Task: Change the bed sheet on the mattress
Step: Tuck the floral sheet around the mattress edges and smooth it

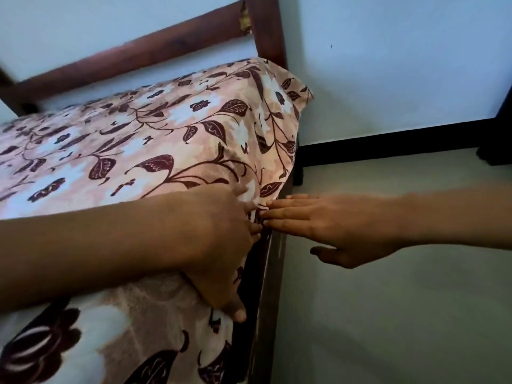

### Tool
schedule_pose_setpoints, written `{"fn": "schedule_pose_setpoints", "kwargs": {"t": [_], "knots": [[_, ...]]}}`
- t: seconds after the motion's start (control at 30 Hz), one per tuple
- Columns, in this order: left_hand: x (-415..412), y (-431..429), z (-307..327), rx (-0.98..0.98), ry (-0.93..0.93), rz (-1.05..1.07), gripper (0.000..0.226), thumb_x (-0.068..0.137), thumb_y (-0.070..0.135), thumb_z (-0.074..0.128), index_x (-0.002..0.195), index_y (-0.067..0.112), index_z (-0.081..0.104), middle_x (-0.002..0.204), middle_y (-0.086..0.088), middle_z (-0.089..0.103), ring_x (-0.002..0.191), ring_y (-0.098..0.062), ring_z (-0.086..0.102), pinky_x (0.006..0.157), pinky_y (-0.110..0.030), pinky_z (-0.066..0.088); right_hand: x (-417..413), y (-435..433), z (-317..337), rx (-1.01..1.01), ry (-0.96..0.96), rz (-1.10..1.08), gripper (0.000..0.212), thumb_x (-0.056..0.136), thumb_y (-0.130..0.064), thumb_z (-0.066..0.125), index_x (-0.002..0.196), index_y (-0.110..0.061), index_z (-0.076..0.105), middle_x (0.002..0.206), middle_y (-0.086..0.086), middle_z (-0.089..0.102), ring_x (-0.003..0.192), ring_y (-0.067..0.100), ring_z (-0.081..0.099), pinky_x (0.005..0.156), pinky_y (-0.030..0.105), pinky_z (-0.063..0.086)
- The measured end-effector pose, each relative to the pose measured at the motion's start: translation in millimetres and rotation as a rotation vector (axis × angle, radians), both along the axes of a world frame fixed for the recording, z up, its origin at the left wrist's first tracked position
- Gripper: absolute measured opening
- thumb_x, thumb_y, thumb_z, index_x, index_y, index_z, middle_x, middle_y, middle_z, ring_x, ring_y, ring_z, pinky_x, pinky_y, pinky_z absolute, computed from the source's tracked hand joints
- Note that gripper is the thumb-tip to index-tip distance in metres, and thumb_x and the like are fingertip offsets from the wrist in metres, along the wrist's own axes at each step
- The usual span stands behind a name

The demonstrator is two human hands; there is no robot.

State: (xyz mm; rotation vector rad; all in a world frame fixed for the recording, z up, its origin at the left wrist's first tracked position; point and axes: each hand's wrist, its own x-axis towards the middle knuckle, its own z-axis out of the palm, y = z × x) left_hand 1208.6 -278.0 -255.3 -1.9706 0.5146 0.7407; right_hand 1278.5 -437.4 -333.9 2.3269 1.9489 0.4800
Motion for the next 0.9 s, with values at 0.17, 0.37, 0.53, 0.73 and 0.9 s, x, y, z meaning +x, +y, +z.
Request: {"fn": "schedule_pose_setpoints", "kwargs": {"t": [0.17, 0.37, 0.53, 0.73, 0.9], "knots": [[-4, -2, 2, 0.011, 0.028, -0.070, 0.112, 0.075, 0.084, 0.023, 0.146, 0.004, -0.012, 0.155, -0.014, -0.013, 0.143, -0.028, -0.016, 0.109, -0.040, -0.019, 23, 1, -12, -0.149, 0.236, 0.019, 0.080, 0.091, -0.027, 0.054, 0.149, -0.018, 0.000, 0.158, 0.000, 0.003, 0.132, 0.000, -0.015, 0.093, 0.005, -0.022], [8, -2, -2, 0.066, 0.172, -0.036, 0.096, 0.083, 0.075, 0.026, 0.146, 0.002, 0.017, 0.151, -0.012, 0.013, 0.141, -0.035, 0.004, 0.114, -0.050, -0.005, 30, 3, -28, 0.093, 0.137, -0.013, 0.082, 0.052, -0.023, 0.081, 0.127, -0.006, 0.056, 0.128, 0.010, 0.059, 0.118, 0.020, 0.056, 0.102, 0.033, 0.026], [26, -4, 6, 0.008, 0.230, -0.073, 0.086, 0.076, 0.083, 0.026, 0.134, 0.021, 0.039, 0.140, 0.000, 0.039, 0.141, -0.031, 0.010, 0.114, -0.054, -0.003, 29, 3, -39, 0.102, 0.218, -0.008, 0.081, 0.054, -0.021, 0.073, 0.131, -0.005, 0.053, 0.133, 0.013, 0.054, 0.123, 0.023, 0.052, 0.106, 0.038, 0.024], [34, -5, 24, -0.023, 0.220, -0.138, 0.052, 0.086, 0.065, 0.029, 0.125, 0.034, 0.040, 0.133, 0.008, 0.046, 0.136, -0.025, 0.017, 0.112, -0.052, 0.007, 33, 32, -15, -0.046, 0.185, -0.034, 0.087, 0.075, -0.029, 0.067, 0.147, -0.008, 0.022, 0.152, 0.011, 0.022, 0.142, 0.023, 0.017, 0.115, 0.029, 0.004], [30, -3, 34, -0.062, 0.193, -0.084, 0.053, 0.080, 0.063, 0.024, 0.122, 0.037, 0.040, 0.136, 0.010, 0.041, 0.139, -0.023, 0.009, 0.113, -0.049, -0.002, 39, 70, -1, -0.212, 0.162, -0.063, 0.068, 0.079, -0.041, 0.066, 0.137, -0.015, 0.042, 0.143, 0.007, 0.040, 0.135, 0.025, 0.030, 0.115, 0.037, 0.019]]}}
